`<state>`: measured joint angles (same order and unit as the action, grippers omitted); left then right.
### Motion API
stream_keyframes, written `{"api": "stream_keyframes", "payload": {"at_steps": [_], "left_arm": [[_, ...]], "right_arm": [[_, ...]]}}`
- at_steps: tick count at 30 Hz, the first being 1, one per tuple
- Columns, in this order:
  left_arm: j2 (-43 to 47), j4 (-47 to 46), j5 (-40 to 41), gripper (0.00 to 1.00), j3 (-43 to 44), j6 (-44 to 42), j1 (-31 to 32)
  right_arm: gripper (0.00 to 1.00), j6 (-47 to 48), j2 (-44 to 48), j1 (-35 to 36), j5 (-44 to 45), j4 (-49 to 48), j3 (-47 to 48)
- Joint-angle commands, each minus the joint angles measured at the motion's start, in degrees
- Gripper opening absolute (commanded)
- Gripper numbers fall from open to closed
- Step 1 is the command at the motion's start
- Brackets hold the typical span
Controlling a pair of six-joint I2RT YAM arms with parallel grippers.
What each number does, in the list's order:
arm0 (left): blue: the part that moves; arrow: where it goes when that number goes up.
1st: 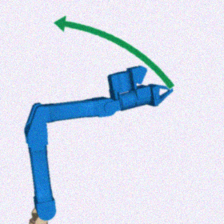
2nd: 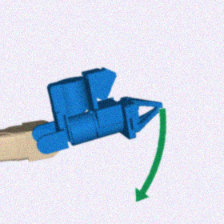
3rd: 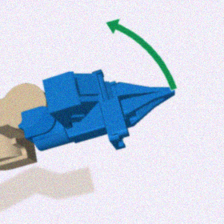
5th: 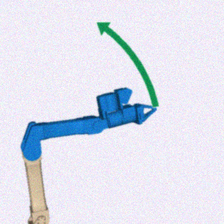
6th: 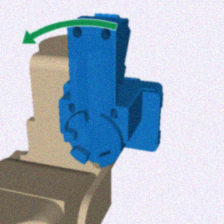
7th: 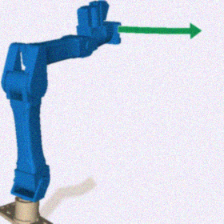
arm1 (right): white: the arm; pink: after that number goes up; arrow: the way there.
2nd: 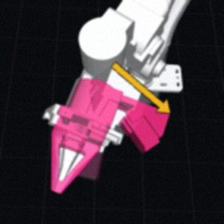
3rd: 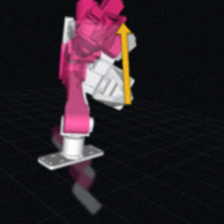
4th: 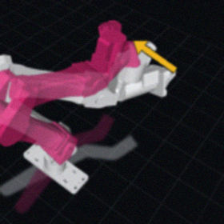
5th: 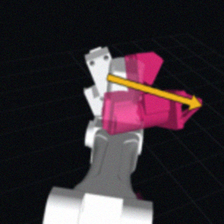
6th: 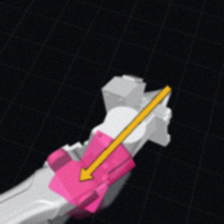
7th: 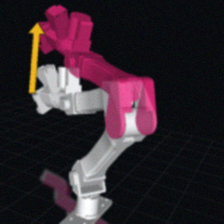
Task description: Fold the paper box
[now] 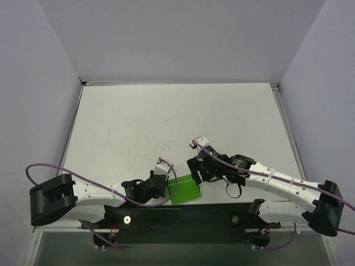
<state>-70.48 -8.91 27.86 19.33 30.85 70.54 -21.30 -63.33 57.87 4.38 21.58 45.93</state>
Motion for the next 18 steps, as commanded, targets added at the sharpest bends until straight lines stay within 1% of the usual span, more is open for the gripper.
{"api": "stream_keyframes", "payload": {"at_steps": [1, 5, 9, 12, 14, 18], "left_arm": [[2.80, 2.05, 0.36, 0.00, -0.79, -0.62, 0.21], [3.77, 2.66, 0.53, 0.00, -0.96, -0.27, 0.12], [4.73, 3.10, 0.71, 0.00, -0.96, -0.09, -0.05], [5.87, 3.46, 0.88, 0.00, -1.22, 0.44, -0.23], [6.75, 3.02, 0.71, 0.00, -1.49, 0.53, -0.32], [8.42, 1.35, -0.25, 0.00, -2.54, 0.18, -0.32]], "right_arm": [[0.56, -1.55, -2.32, 0.93, -2.79, -5.66, 0.47], [0.50, -3.30, -7.49, 3.12, -6.57, -9.27, 1.61], [0.44, -5.15, -12.25, 4.80, -7.72, -10.51, 2.93], [0.43, -6.03, -14.45, 5.50, -7.20, -11.47, 3.11], [0.42, -6.38, -16.20, 5.68, -5.97, -11.57, 3.02], [0.40, -7.97, -20.06, 5.77, 0.44, -12.87, 2.41]]}}
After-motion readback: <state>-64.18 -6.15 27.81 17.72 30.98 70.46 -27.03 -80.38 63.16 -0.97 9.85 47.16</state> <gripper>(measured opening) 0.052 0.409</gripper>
